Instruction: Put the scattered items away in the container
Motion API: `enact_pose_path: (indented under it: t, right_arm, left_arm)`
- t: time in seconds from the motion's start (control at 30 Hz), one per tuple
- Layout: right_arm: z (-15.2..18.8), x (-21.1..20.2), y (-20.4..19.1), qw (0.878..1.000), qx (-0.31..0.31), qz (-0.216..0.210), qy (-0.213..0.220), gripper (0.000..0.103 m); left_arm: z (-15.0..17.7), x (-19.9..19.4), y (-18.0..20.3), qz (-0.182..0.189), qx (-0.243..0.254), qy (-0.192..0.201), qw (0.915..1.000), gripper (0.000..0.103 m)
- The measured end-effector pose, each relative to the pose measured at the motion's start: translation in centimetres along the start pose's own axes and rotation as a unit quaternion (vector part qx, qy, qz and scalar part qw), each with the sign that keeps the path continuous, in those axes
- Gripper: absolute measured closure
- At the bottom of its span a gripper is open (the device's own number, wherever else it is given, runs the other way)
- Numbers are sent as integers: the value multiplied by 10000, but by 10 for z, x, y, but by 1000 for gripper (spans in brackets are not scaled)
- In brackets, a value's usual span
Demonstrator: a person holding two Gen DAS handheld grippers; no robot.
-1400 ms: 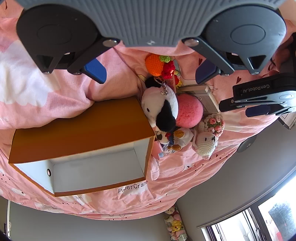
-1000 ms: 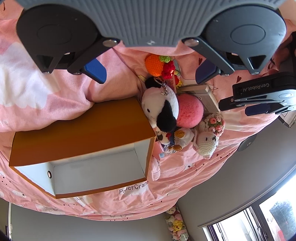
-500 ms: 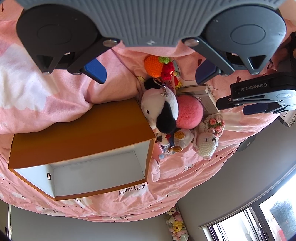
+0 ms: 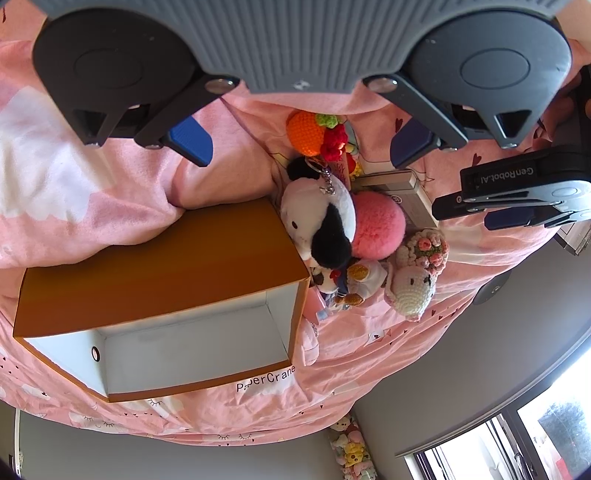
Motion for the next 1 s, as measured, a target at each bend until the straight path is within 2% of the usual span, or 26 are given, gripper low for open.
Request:
enact_pose_path:
  t: [0.6, 0.83, 1.0]
  right_arm:
    - [2, 6, -1, 9999, -2, -28, -101, 0]
    - [2, 13, 0, 9995, 7, -219, -206, 0]
    - [-6, 14, -4, 9993, -196, -312, -81, 0]
  left_arm:
    - [1, 3, -3, 109, -31, -87, 9999, 16]
    - [-1, 6, -7, 165, -103, -190, 9996, 16]
    - [-3, 8, -7, 278, -94, -154, 9994, 16]
Point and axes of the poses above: each gripper's, at about its wrist camera, not at the fingertips, and x roughly the way its jaws point, y to its right, z to its underside, the point moved 2 cm from there along x, roughly the way its jaws point, and after that the axes turned 1 degree about y, right-handed, at the moved point
